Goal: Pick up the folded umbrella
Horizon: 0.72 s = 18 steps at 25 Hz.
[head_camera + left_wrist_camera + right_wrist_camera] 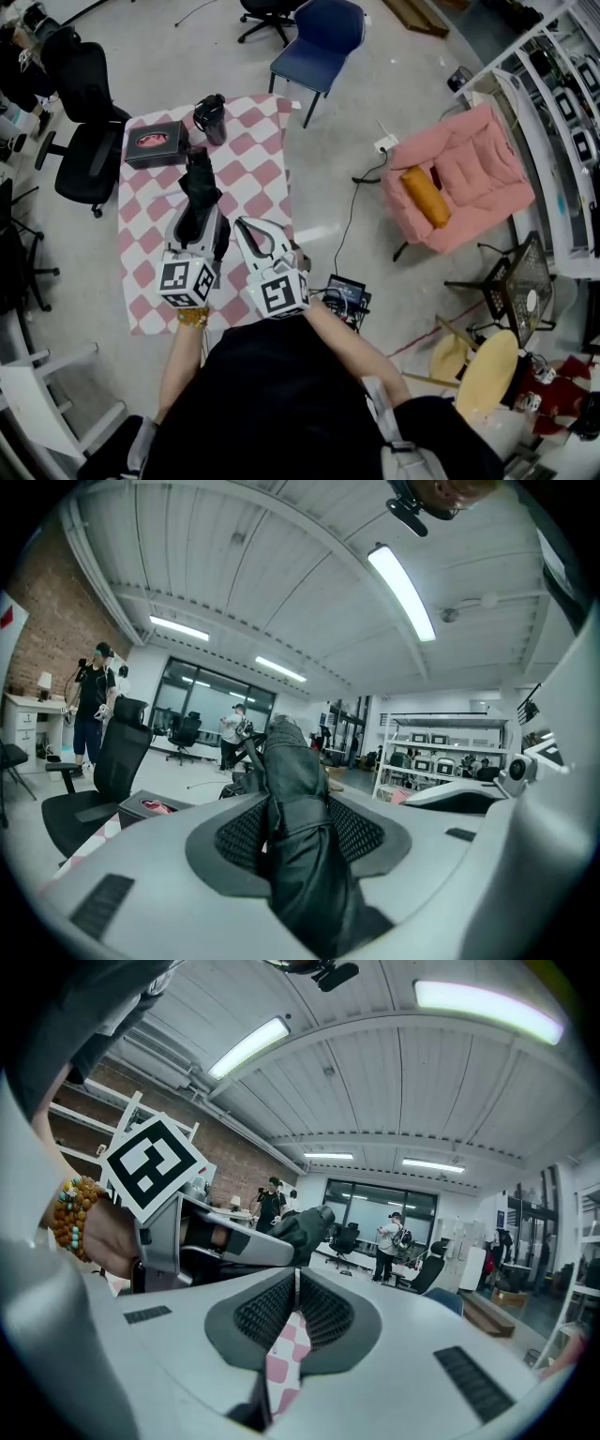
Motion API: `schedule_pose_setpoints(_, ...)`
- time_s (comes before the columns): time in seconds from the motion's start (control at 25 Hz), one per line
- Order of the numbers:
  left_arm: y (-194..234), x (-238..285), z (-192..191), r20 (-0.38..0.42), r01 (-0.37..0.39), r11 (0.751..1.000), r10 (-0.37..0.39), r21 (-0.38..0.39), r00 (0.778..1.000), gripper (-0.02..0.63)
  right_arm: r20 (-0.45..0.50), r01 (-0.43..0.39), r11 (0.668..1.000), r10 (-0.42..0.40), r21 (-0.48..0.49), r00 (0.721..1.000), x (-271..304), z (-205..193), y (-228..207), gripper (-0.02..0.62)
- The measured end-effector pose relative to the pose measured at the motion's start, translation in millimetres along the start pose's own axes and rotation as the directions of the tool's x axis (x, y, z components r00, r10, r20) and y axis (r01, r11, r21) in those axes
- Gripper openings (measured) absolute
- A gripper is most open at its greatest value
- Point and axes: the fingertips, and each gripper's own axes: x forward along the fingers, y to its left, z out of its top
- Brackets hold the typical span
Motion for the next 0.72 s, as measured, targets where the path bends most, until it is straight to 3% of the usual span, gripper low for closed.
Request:
schedule_pose_setpoints(0.16, -5.0, -5.0, 12.5, 0.039, -0.013, 0.998, 0.011, 0.062, 0.999, 0.201, 0.006, 0.003, 1.000, -0.003, 0.002, 1.000, -1.0, 2.2, -1.4, 0.018)
schedule_pose_setpoints(0.72, -16.8, -17.0, 34.4, 0.145, -0.008, 0.990, -0.013, 0.142, 0.989, 0.201, 0.018, 0.005, 1.000, -0.005, 0.002, 1.000, 0.1, 4.8, -2.9, 0.018)
